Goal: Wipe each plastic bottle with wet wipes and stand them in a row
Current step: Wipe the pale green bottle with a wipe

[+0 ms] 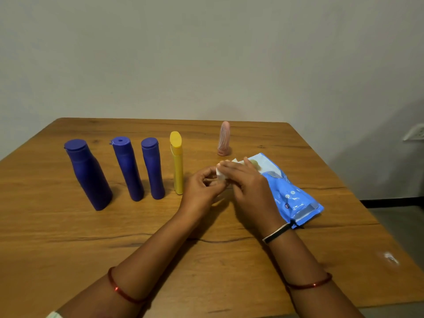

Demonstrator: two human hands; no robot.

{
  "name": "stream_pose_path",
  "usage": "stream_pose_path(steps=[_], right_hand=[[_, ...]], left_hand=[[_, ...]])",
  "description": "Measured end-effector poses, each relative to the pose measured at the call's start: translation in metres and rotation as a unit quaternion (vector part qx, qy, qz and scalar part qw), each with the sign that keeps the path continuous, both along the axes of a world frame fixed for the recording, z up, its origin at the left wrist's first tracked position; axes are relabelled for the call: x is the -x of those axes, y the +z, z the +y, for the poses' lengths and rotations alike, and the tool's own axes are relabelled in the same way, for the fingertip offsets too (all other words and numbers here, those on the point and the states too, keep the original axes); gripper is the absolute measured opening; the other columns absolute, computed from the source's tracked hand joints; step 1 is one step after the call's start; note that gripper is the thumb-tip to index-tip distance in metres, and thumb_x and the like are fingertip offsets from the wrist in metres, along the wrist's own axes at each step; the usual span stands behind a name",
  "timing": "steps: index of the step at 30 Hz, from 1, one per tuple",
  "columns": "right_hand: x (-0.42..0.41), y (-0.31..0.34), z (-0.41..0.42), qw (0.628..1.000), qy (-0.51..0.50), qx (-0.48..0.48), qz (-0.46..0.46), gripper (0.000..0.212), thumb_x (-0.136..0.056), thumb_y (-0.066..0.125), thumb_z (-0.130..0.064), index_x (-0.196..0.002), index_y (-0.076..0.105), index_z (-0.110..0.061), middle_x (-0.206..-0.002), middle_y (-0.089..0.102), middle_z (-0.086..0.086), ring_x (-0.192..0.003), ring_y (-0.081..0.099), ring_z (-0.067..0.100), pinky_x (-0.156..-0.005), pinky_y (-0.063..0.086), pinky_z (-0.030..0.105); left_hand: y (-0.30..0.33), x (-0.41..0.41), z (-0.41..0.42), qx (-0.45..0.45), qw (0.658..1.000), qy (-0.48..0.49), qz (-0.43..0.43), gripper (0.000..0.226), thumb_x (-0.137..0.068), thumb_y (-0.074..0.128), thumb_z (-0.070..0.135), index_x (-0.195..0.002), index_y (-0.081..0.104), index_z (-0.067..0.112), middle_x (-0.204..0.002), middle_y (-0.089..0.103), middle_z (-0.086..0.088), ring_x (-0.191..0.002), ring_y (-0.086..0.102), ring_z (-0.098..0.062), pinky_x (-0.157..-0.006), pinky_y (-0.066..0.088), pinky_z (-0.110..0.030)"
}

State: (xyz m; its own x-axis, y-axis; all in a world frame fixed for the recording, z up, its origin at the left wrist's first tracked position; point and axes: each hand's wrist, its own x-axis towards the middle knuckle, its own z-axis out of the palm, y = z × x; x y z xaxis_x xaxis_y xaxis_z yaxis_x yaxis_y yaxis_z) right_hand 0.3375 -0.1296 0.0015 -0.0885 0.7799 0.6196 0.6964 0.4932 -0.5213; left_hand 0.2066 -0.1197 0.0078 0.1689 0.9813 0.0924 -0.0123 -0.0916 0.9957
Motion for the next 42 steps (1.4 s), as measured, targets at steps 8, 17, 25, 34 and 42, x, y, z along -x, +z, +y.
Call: stream_pose_path(steps=[8,17,25,34,42], right_hand=[[-0.007,0.0,0.004,1.0,0.005,-0.001,-0.021,0.044,-0.074,0.054,0.008,-0.111,0.07,-0.009,-0.115,0.068,0.005,-0.109,0.055,0.007,-0.112,0.023,0.029],[-0.029,0.004,0.007,0.99,-0.129,-0.018,-0.044,0.038,-0.073,0.053,0.006,-0.103,0.072,-0.007,-0.111,0.068,0.01,-0.102,0.064,0.027,-0.091,0.039,0.022],[-0.003,0.007,-0.007,1.0,0.016,0.018,-0.009,0.045,-0.075,0.051,0.003,-0.114,0.068,-0.012,-0.122,0.063,0.003,-0.114,0.052,0.008,-0.098,0.037,0.013],[-0.046,0.006,0.01,0.977,-0.212,-0.019,0.03,0.041,-0.079,0.05,0.016,-0.11,0.069,-0.005,-0.114,0.067,0.008,-0.108,0.062,0.021,-0.093,0.035,0.01],[-0.019,0.007,0.002,0.988,-0.127,-0.077,0.044,0.05,-0.079,0.049,0.018,-0.121,0.063,-0.006,-0.13,0.058,0.006,-0.123,0.048,0.008,-0.105,0.033,0.013]], left_hand=[[0.0,0.0,-0.002,-0.028,0.999,-0.013,0.023,0.037,-0.086,0.065,0.001,-0.12,0.066,0.015,-0.103,0.072,-0.004,-0.089,0.066,-0.01,-0.078,0.054,-0.022],[0.001,-0.003,-0.001,-0.04,0.999,-0.004,0.018,0.056,-0.08,0.07,-0.004,-0.132,0.054,0.01,-0.117,0.064,-0.002,-0.079,0.062,0.014,-0.071,0.049,-0.008],[-0.003,-0.001,0.001,-0.023,0.999,0.024,-0.007,0.047,-0.079,0.071,0.001,-0.119,0.054,0.019,-0.1,0.065,-0.003,-0.089,0.069,-0.012,-0.07,0.057,-0.023],[-0.001,-0.004,0.001,-0.051,0.998,0.026,-0.041,0.027,-0.08,0.07,-0.002,-0.104,0.06,0.006,-0.094,0.067,0.006,-0.081,0.066,-0.002,-0.072,0.056,-0.022],[0.002,-0.005,0.003,0.135,0.961,0.0,-0.242,0.016,-0.085,0.064,0.005,-0.1,0.058,0.007,-0.097,0.068,-0.009,-0.091,0.067,-0.02,-0.082,0.055,-0.027]])
